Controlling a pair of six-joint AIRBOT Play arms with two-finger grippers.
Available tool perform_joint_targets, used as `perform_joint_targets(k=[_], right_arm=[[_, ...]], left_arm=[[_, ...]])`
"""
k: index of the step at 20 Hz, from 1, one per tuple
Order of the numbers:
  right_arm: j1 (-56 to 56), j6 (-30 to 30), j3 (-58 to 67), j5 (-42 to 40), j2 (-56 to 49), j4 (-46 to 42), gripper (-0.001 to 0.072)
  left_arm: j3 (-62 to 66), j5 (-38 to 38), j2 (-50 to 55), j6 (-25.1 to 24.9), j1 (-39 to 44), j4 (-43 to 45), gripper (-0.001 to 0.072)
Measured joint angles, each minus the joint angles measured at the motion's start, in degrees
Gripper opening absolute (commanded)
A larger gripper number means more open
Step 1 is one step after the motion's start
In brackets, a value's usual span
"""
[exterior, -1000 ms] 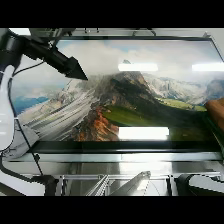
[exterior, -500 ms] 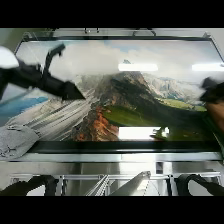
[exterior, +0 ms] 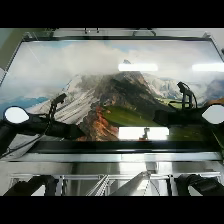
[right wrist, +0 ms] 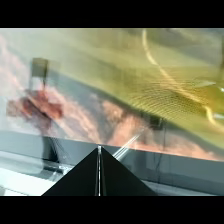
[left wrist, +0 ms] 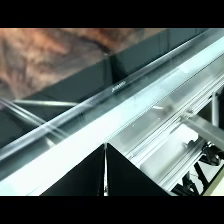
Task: Fold the shirts.
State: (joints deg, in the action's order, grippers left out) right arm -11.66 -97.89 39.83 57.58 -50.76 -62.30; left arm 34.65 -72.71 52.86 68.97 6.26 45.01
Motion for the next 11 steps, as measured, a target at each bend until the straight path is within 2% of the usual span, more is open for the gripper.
perform_joint_targets(k=[11], right_arm=[[-1.33, 0.20, -1.40, -1.62, 0.57, 0.98, 0.0022]], left_arm=[[-4.02, 2.16, -6.49, 0.02, 0.00, -0.04, 0.0029]])
